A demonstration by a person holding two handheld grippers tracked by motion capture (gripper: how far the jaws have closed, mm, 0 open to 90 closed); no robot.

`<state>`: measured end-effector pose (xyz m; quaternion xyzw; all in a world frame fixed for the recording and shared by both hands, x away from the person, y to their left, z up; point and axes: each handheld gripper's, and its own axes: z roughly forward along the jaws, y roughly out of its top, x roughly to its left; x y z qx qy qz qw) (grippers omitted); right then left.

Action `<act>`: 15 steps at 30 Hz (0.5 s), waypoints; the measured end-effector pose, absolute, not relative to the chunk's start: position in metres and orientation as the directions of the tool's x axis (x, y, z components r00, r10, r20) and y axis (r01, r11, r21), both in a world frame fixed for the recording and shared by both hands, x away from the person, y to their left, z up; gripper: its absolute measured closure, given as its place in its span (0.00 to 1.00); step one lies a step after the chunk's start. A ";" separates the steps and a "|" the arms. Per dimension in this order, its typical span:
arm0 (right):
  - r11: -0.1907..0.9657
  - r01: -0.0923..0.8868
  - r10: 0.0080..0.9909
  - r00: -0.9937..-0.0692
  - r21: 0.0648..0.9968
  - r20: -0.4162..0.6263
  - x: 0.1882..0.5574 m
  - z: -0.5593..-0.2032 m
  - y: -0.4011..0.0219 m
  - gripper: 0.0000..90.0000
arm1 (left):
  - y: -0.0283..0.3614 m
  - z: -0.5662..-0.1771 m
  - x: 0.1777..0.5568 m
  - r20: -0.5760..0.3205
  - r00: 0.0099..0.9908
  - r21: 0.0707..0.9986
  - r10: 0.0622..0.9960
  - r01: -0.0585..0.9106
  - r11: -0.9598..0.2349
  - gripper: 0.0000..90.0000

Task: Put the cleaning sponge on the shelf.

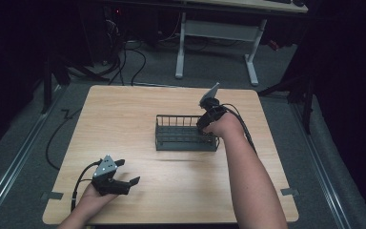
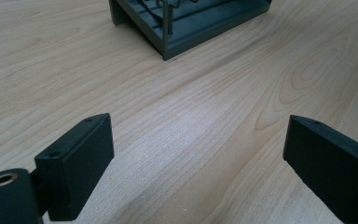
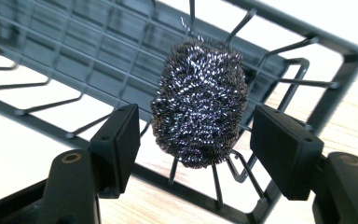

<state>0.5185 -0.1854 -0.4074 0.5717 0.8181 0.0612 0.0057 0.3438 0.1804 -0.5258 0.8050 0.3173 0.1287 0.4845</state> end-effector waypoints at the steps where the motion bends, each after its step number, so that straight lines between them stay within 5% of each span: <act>1: 0.335 0.935 0.937 -0.343 0.113 0.060 0.518 -0.404 -0.185 0.36 | 0.180 -0.526 0.344 -0.099 0.766 0.863 0.635 0.384 -0.328 0.10; 15: 0.357 0.915 0.927 -0.372 0.189 0.048 0.501 -0.374 -0.192 0.31 | 0.179 -0.526 0.344 -0.098 0.766 0.861 0.635 0.385 -0.331 0.10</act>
